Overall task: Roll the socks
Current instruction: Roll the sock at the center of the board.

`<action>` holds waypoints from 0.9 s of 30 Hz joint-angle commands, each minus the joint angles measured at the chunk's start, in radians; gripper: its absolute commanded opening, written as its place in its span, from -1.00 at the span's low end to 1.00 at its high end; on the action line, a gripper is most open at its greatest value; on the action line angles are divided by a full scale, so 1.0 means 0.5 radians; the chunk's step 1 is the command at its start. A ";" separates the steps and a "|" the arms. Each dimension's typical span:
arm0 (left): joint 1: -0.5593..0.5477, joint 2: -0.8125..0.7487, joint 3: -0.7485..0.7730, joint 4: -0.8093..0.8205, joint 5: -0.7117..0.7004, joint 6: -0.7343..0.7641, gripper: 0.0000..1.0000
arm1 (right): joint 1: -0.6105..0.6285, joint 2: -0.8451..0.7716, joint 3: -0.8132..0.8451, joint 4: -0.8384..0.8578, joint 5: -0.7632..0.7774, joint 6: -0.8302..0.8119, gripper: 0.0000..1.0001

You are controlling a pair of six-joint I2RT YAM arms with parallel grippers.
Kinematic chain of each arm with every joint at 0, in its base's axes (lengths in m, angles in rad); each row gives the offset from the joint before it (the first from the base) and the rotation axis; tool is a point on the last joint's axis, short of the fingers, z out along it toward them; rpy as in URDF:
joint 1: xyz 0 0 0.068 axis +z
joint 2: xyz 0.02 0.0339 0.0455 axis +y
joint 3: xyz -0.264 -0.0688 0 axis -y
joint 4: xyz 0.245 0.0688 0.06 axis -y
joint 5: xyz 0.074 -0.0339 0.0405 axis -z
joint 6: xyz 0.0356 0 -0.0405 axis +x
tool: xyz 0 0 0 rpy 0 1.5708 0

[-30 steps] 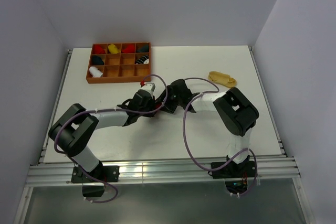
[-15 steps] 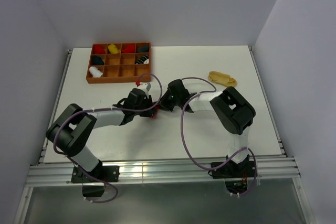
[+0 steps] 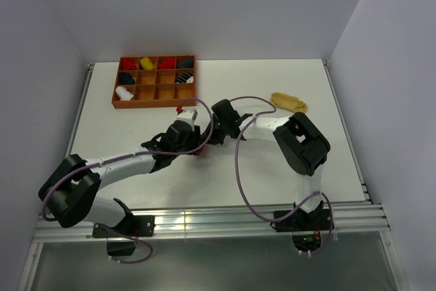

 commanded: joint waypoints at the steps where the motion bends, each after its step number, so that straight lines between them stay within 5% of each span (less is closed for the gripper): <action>1: -0.166 -0.035 0.117 -0.072 -0.397 0.169 -0.01 | 0.002 0.042 0.112 -0.254 0.060 -0.086 -1.00; 17: -0.531 0.484 0.286 -0.143 -0.852 0.344 -0.04 | 0.005 0.079 0.192 -0.353 -0.019 -0.120 -1.00; 27: -0.666 0.450 0.347 -0.287 -1.168 0.298 -0.01 | 0.005 0.088 0.192 -0.347 -0.050 -0.123 -1.00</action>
